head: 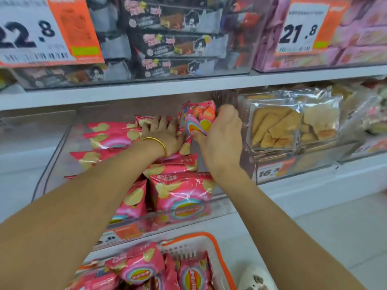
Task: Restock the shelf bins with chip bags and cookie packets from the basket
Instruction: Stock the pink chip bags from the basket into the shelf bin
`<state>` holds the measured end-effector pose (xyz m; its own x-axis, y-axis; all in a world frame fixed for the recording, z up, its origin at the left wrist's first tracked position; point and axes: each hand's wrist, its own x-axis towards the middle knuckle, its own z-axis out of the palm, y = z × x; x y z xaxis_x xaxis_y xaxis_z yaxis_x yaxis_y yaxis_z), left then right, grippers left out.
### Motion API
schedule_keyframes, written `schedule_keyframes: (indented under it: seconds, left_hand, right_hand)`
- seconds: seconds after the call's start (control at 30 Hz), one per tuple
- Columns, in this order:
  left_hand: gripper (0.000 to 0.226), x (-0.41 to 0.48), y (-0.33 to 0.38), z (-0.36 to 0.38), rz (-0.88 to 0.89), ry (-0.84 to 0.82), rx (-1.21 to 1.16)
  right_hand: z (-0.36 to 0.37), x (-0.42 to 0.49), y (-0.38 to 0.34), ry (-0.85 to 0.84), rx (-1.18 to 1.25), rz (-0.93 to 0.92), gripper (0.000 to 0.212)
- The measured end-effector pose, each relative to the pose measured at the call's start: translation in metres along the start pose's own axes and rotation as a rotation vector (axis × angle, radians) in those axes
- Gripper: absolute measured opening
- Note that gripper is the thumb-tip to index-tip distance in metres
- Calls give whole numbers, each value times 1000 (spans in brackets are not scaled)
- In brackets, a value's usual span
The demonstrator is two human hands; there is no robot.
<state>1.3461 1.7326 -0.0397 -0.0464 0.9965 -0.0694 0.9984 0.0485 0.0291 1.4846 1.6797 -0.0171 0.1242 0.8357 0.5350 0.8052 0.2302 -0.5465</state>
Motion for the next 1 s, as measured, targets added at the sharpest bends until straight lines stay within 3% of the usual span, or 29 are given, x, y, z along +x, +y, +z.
schedule_keyframes:
  seconds: [0.2, 0.37, 0.5, 0.63, 0.87, 1.0]
  left_hand:
    - [65, -4, 1, 0, -42, -14, 4]
    - [65, -5, 2, -1, -56, -20, 4]
    - [63, -6, 2, 0, -42, -5, -5]
    - [61, -6, 1, 0, -32, -11, -9]
    - [62, -7, 1, -1, -28, -23, -28]
    - [63, -9, -1, -5, -14, -19, -45]
  right_hand:
    - [36, 24, 0, -105, 74, 113, 56]
    - [41, 34, 6, -164, -198, 18, 56]
    - [42, 39, 11, -200, -214, 41, 66]
    - [36, 41, 12, -249, -384, -37, 38]
    - [26, 40, 7, -323, -413, -61, 39]
    - [3, 31, 5, -255, -342, -102, 39]
